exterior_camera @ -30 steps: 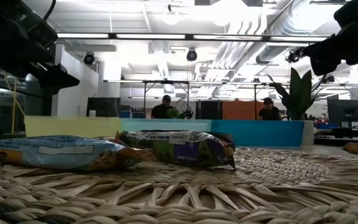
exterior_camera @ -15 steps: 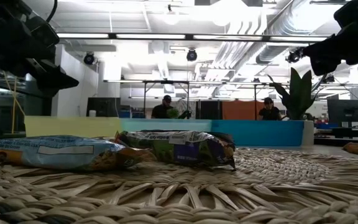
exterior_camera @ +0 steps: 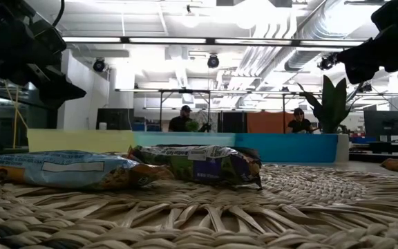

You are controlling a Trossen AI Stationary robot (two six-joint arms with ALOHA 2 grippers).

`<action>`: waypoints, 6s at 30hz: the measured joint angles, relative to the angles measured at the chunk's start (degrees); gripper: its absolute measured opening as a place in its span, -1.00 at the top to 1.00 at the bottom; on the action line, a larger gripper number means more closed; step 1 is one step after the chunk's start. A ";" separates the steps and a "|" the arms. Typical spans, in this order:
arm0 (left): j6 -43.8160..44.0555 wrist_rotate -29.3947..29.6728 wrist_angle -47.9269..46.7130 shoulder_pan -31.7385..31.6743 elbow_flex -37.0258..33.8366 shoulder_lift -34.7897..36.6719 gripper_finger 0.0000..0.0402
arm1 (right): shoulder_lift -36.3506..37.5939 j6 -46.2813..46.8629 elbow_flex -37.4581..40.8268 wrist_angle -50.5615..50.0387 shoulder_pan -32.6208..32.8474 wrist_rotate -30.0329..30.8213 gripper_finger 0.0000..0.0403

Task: Pick and place Granola Bars by type
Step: Put the left blue granola bar into the blue bin

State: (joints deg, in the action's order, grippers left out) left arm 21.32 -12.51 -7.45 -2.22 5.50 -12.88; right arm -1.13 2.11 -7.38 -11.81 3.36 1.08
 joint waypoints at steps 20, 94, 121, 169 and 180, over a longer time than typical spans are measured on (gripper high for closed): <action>-1.42 2.56 -0.03 -0.02 0.00 0.00 -0.78 | 0.01 0.01 -0.01 0.02 0.02 -0.01 1.00; -11.02 -15.42 -52.71 -0.02 36.61 -41.13 -0.78 | 0.02 0.01 0.00 0.01 0.02 -0.01 1.00; -13.62 1.83 -54.28 11.22 36.59 -47.32 -0.78 | 0.00 0.00 0.00 0.02 0.02 -0.02 1.00; 1.38 15.85 -45.39 28.48 32.99 -62.38 -0.78 | 0.01 0.02 0.00 0.02 0.01 0.00 1.00; 3.64 14.78 -41.19 28.48 28.07 -62.38 -0.78 | 0.00 0.00 0.00 0.02 0.02 0.00 1.00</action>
State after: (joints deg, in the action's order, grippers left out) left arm 24.96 2.27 -48.64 26.26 33.57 -75.26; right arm -1.13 2.11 -7.38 -11.79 3.38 1.08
